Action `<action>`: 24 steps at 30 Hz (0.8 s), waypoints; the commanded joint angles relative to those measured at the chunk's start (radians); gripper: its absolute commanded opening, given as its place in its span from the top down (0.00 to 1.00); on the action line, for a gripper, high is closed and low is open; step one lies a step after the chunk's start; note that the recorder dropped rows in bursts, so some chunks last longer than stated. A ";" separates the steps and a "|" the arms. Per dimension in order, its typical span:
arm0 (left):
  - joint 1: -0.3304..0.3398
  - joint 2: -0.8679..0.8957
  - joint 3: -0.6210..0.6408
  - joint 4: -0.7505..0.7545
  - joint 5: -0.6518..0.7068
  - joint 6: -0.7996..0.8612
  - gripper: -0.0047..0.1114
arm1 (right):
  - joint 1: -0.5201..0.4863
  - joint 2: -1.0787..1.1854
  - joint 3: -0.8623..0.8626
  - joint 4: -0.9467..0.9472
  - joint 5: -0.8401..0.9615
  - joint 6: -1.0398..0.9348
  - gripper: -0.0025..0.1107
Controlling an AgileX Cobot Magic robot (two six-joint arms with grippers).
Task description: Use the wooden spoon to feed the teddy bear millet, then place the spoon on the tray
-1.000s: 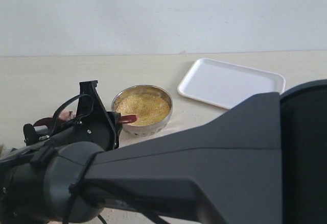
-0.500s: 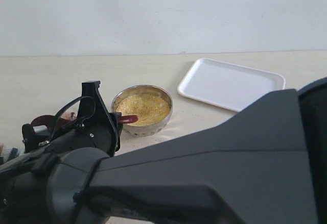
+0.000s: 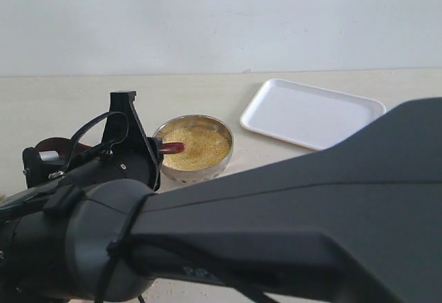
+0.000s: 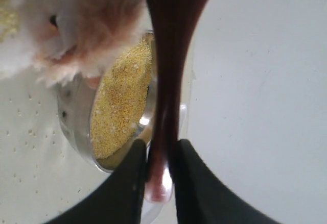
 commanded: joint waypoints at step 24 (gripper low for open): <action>0.003 -0.009 0.002 -0.011 -0.021 0.004 0.91 | -0.343 -0.309 0.051 0.902 0.006 -0.242 0.98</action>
